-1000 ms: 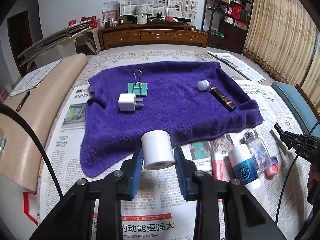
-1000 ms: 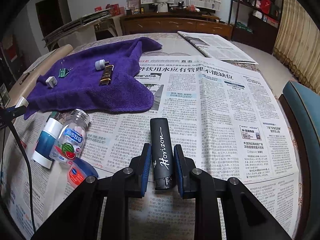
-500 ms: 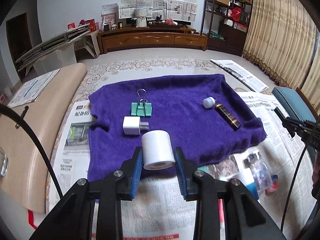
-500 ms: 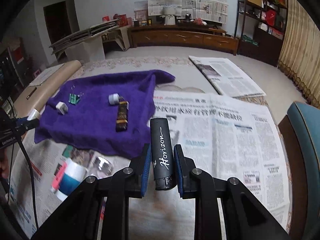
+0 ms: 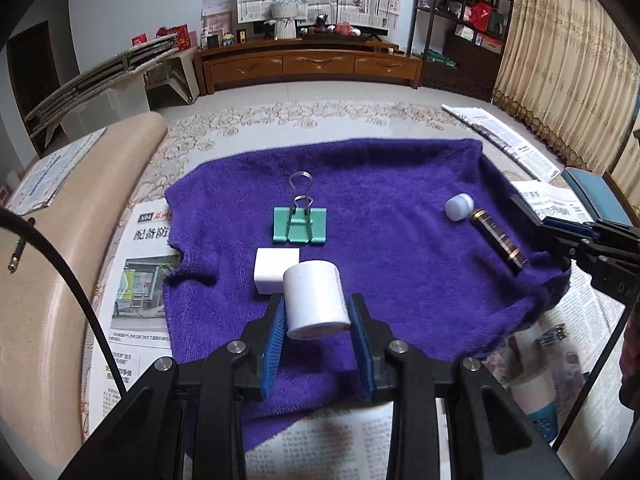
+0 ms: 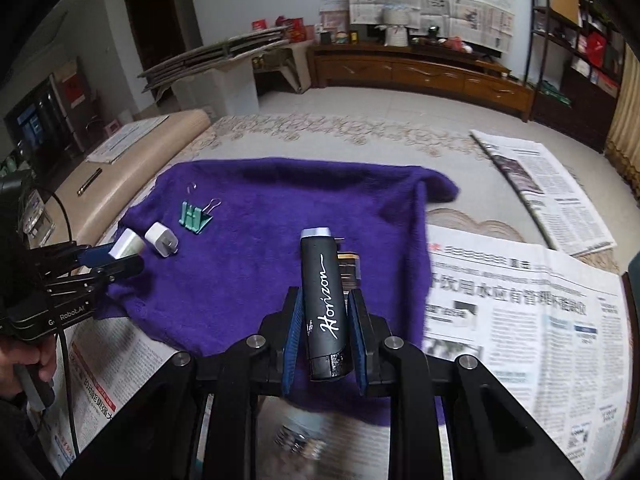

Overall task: Organize rigid objects
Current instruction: 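Carry the tape roll and Horizon tube onto the purple towel and open both tools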

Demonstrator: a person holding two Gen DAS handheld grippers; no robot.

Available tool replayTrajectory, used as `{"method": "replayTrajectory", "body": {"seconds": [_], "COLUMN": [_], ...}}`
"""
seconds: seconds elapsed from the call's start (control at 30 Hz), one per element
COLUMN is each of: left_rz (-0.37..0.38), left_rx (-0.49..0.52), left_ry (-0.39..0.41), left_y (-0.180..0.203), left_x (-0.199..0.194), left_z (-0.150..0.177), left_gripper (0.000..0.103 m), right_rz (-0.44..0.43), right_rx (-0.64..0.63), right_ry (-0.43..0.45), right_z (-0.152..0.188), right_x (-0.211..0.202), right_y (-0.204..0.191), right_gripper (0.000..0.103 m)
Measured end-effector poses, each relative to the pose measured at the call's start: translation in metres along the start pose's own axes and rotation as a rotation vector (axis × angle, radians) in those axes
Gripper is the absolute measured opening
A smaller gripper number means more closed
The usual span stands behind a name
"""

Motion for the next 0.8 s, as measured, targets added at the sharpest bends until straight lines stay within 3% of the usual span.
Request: {"method": "replayTrajectory", "body": {"seconds": [0.33,0.8], "left_rz": [0.003,-0.001], "left_rx": [0.018,0.071], "left_ry": [-0.026,-0.094], "left_y": [-0.006,-0.003], "left_x": [0.014,0.030], "left_z": [0.004,0.003], "left_gripper": [0.030,0.030], "right_rz": [0.000,0.034], "right_rx": [-0.073,-0.123], "right_ry": [-0.080,-0.130], "right_z": [0.010,0.017], "right_x": [0.038,0.059], "right_y": [-0.029,-0.034], "right_gripper": [0.022,0.022]}}
Point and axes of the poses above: each gripper's, at about its wrist camera, not at the fingertips, and x roughly the way its jaws point, y to its right, z to its underside, the point moved 3 cm from there along x, roughly the way its jaws point, and after that the axes turned 14 degrees about x, right-handed, at the moved point
